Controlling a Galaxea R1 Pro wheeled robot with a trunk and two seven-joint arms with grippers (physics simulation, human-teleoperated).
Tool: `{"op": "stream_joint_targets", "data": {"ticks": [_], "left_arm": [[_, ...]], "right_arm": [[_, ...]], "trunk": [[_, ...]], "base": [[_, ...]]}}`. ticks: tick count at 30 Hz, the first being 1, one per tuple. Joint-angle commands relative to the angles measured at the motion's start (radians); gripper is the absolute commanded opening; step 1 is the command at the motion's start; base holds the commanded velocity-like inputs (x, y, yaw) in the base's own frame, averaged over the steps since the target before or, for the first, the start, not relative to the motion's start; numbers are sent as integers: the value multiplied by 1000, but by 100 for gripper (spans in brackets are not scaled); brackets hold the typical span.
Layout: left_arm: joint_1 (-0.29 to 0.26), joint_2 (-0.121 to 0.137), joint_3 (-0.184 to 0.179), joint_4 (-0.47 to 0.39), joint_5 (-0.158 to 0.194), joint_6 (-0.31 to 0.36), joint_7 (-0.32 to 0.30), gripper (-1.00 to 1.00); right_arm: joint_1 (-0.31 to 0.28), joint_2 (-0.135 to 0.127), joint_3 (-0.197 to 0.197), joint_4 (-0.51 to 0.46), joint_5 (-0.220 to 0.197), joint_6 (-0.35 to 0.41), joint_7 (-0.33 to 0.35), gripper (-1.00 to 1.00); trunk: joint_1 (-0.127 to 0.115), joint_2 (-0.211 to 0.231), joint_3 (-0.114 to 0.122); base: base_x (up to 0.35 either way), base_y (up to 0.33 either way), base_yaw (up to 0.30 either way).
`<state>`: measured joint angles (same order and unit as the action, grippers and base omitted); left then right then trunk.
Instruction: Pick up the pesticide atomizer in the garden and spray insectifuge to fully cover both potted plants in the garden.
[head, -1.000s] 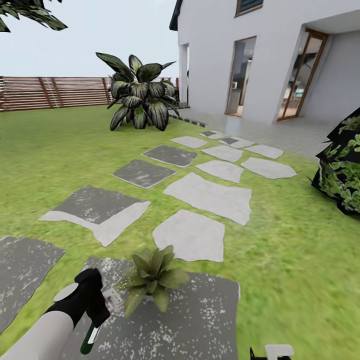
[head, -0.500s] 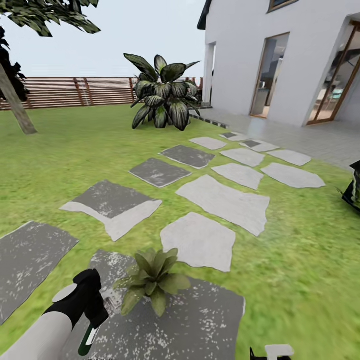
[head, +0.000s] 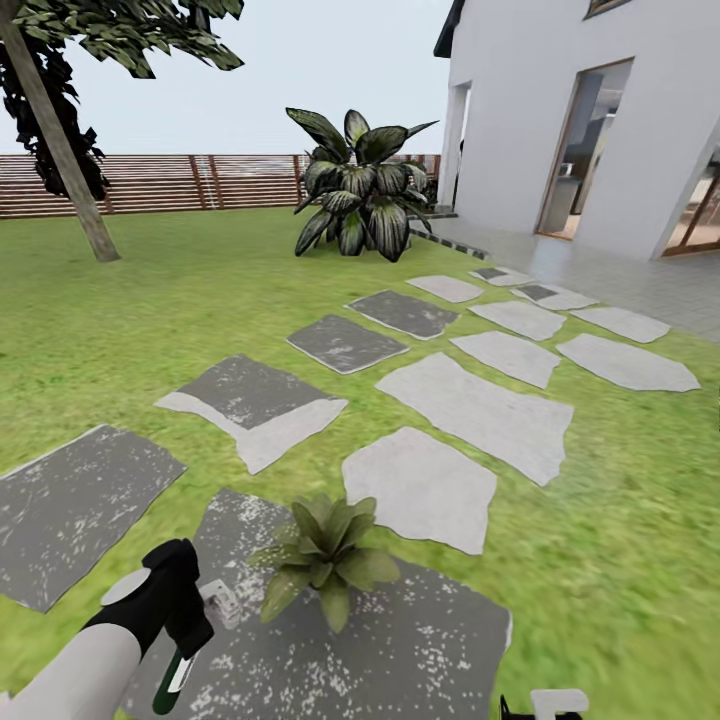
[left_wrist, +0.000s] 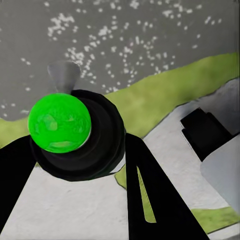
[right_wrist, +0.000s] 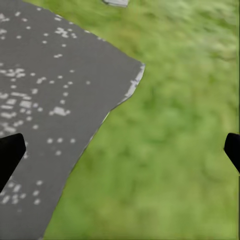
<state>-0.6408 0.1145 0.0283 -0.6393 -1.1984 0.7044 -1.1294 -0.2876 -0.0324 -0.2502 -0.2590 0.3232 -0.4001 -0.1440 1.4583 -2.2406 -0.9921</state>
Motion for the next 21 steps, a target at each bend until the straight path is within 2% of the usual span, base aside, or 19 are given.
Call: {"op": "stream_joint_targets", "data": {"ticks": [1, 7, 11, 21], "left_arm": [[0, -1, 3, -2, -6, 7, -7, -100], [0, -1, 4, -8, -6, 7, -7, -100], [0, -1, 4, -9, -5, 7, -7, -100], [-1, -9, 8, -12, -4, 8, -7, -100]], "right_arm": [[-1, 0, -6, 1, 11, -3, -3, 100], [-1, 0, -5, 1, 10, -3, -2, 100], [-1, 1, -5, 1, 10, -3, -2, 100], [-1, 2, -4, 1, 10, -3, -2, 100]], "trunk": [[0, 0, -1], [0, 0, -1], [0, 0, -1], [0, 0, -1]], "base": [[0, -178, 3], [-21, -255, 0], [-184, -225, 39], [-56, -42, 239]]}}
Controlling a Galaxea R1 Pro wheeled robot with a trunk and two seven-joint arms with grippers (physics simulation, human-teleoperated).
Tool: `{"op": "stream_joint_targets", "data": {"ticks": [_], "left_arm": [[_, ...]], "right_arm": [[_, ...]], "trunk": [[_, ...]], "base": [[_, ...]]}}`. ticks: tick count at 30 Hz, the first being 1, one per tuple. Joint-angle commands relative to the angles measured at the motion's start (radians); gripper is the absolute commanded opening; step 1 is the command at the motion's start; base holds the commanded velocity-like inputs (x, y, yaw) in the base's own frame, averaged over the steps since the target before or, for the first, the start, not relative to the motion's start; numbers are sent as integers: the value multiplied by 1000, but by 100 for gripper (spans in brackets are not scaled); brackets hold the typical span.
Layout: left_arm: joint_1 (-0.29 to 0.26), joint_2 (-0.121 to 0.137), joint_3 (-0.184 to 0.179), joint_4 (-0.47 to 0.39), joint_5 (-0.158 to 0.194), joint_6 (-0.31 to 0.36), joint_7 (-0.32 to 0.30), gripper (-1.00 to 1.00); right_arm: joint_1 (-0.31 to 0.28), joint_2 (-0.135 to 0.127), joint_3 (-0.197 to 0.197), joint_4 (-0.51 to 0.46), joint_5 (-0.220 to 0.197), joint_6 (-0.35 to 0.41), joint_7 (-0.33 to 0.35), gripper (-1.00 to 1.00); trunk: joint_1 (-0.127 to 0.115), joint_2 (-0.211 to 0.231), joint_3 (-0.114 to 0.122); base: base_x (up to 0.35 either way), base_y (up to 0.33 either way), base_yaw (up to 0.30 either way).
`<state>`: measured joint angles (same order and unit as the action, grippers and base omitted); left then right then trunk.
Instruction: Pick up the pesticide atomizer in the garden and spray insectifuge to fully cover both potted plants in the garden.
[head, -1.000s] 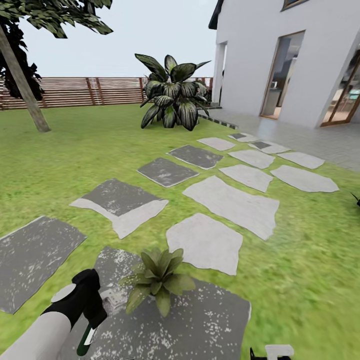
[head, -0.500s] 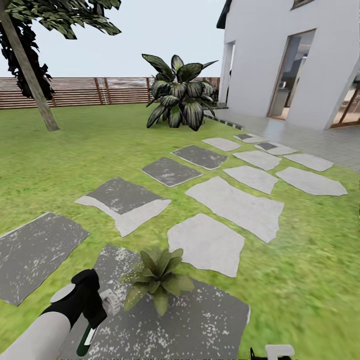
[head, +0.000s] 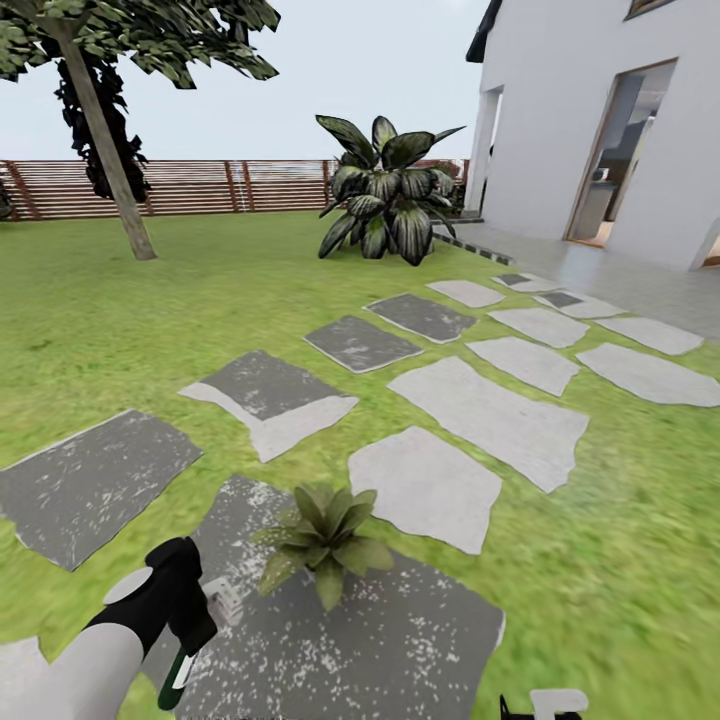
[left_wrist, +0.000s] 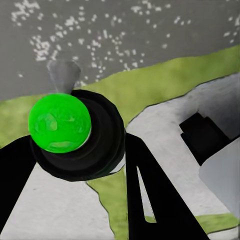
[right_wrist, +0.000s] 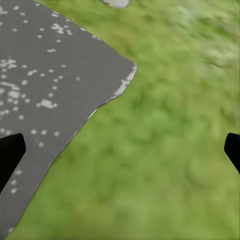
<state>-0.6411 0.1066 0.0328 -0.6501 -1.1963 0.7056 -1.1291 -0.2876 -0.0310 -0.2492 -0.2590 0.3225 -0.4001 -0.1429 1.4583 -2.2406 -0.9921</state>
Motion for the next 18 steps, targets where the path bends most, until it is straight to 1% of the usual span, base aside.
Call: {"op": "stream_joint_targets", "data": {"ticks": [1, 6, 10, 12, 13, 15, 18], "left_arm": [[-1, -2, 2, -2, -6, 8, -8, -100], [-15, -8, -1, -3, -5, 16, -17, -100], [-53, -11, -3, -3, -5, 20, -27, -100], [-60, -11, -4, -3, -5, 20, -50, -100], [-70, -10, -5, -3, -9, 20, -76, -100], [-84, -8, -6, -3, -14, 30, -104, -100], [-91, -4, -10, -5, -18, 53, -116, -100]], "right_arm": [[-1, 0, -5, 1, 10, -3, -4, 100], [-1, 0, -5, 1, 11, -3, -4, 100], [-1, 0, -5, 1, 11, -3, -4, 100], [-1, 0, -6, 1, 11, -3, -4, 100], [-1, 0, -6, 1, 12, -3, -4, 100], [-1, 0, -5, 1, 11, -3, -4, 100], [-1, 0, -5, 1, 11, -3, -4, 100]], "trunk": [[0, 0, -1], [0, 0, -1], [0, 0, -1], [0, 0, -1], [0, 0, -1], [0, 0, -1], [0, 0, -1]], "base": [[33, -57, 65], [108, -199, 14], [144, -240, 1], [164, -242, 0], [179, -239, 0], [185, -238, 0], [185, -220, 114]]}}
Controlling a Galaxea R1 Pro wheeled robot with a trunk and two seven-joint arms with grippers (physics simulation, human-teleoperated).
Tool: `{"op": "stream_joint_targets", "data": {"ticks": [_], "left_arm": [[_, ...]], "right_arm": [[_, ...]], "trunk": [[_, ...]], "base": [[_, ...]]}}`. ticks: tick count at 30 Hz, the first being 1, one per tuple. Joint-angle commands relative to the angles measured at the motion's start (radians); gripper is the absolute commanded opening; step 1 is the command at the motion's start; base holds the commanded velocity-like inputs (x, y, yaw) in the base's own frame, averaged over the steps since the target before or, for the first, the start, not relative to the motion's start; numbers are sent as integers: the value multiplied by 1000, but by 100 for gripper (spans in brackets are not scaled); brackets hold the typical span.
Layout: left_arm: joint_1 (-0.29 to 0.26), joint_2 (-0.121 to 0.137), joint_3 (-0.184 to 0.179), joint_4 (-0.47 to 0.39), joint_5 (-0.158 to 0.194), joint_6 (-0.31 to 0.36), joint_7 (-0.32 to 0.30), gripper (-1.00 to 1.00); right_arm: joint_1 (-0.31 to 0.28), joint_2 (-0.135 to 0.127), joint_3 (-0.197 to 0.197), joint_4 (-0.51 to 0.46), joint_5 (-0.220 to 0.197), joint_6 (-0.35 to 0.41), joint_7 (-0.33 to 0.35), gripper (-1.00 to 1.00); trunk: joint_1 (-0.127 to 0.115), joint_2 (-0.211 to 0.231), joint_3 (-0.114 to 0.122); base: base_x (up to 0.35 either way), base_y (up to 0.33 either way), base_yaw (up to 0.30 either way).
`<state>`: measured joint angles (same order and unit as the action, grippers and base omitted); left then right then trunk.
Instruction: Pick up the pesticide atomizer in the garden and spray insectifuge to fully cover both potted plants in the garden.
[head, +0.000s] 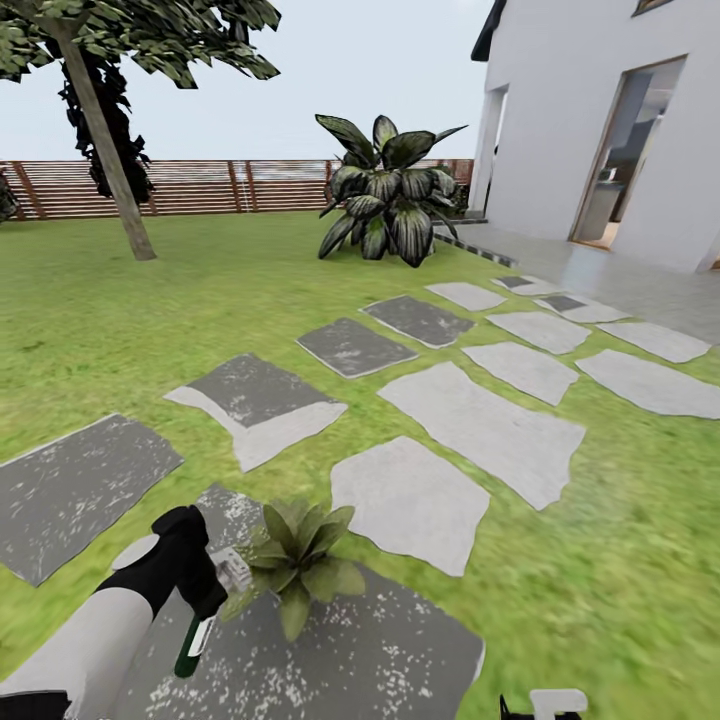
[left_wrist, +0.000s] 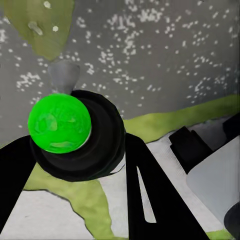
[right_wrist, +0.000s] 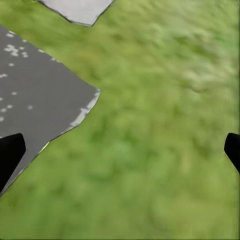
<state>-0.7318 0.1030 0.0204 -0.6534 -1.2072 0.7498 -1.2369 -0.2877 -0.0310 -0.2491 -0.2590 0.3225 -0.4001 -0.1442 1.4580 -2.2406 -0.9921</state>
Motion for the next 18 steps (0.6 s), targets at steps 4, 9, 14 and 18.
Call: {"op": "stream_joint_targets", "data": {"ticks": [4, 9, 14, 18], "left_arm": [[-1, 3, 0, -1, -12, 12, -10, -100], [-1, -3, 0, 0, -73, 13, -11, -100], [-1, -6, 1, 0, -82, 14, -12, -100], [-1, -4, 4, 0, -83, 14, -12, -100]], "right_arm": [[-1, 0, -6, 1, 11, -3, -3, 100], [-1, 0, -6, 1, 10, -3, -3, 100], [-1, -1, -7, 1, 12, -3, -3, 100], [-1, -1, -7, 1, 12, -3, -3, 100]], "trunk": [[0, 0, -1], [0, 0, -1], [0, 0, -1], [0, 0, -1]], "base": [[55, -50, 259], [4, -3, 185], [65, -36, 13], [216, -156, 1]]}}
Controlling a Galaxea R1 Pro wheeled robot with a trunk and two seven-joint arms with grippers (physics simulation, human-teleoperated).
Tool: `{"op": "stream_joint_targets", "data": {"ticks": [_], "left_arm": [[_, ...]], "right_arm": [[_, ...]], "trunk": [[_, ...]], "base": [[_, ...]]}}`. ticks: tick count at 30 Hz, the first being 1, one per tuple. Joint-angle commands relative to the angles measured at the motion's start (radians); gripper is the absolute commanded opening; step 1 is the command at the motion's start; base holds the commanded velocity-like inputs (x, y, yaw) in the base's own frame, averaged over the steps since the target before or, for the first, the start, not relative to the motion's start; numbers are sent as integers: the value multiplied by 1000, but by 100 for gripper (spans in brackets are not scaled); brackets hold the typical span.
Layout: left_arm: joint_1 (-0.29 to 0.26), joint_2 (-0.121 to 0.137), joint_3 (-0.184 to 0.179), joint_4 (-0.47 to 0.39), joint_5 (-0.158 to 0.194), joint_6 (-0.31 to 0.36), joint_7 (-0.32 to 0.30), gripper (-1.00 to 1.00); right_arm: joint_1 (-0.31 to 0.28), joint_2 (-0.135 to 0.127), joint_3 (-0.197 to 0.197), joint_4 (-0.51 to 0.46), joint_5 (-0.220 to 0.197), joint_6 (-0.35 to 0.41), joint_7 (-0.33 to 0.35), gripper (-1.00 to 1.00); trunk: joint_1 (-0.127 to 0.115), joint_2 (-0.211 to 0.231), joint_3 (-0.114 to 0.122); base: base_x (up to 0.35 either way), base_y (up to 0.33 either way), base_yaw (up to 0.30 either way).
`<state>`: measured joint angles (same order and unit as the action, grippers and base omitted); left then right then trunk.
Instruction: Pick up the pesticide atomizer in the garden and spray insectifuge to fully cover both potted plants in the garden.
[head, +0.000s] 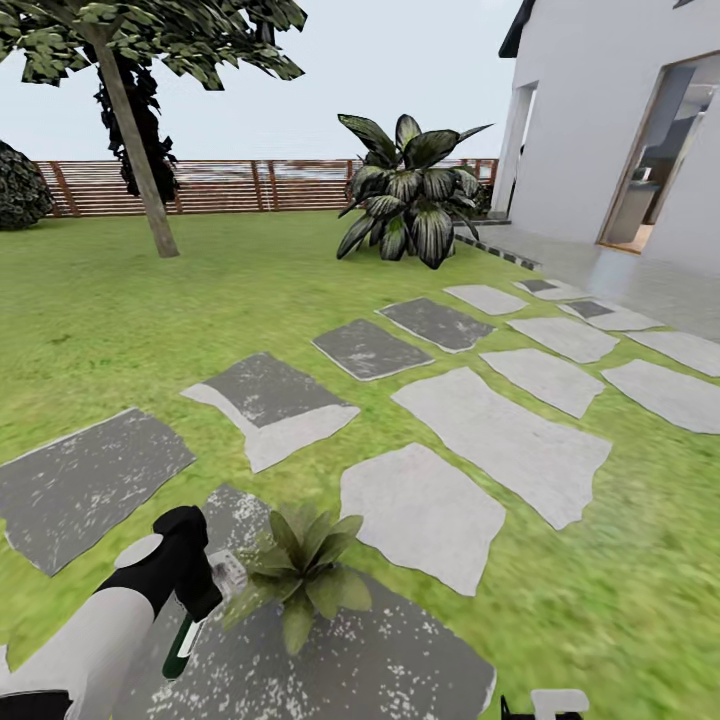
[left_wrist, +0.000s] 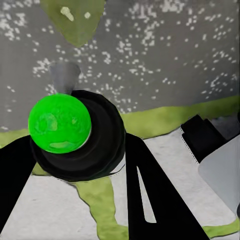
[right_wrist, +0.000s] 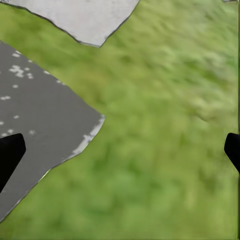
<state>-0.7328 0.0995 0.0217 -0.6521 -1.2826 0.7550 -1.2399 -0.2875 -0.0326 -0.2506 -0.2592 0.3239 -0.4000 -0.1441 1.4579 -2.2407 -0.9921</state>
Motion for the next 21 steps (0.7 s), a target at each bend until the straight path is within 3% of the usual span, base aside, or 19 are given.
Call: {"op": "stream_joint_targets", "data": {"ticks": [1, 6, 11, 21], "left_arm": [[0, -1, 3, -1, -7, 9, -9, -100], [0, -3, 3, -1, -7, 9, -9, -100], [1, 0, 4, -1, -7, 9, -9, -100], [10, 1, 3, 0, -7, 9, -9, -100]], "right_arm": [[-1, 0, -6, 1, 10, -3, -3, 100], [-1, 0, -6, 0, 9, -3, -3, 100], [-1, 2, -6, 0, 9, -3, -3, 100], [-1, 2, -5, 1, 9, -3, -3, 100]], "trunk": [[0, 0, -1], [0, 0, -1], [0, 0, -1], [0, 0, -1]], "base": [[230, -168, 0], [233, -173, 38], [229, -193, 250], [27, -32, 275]]}}
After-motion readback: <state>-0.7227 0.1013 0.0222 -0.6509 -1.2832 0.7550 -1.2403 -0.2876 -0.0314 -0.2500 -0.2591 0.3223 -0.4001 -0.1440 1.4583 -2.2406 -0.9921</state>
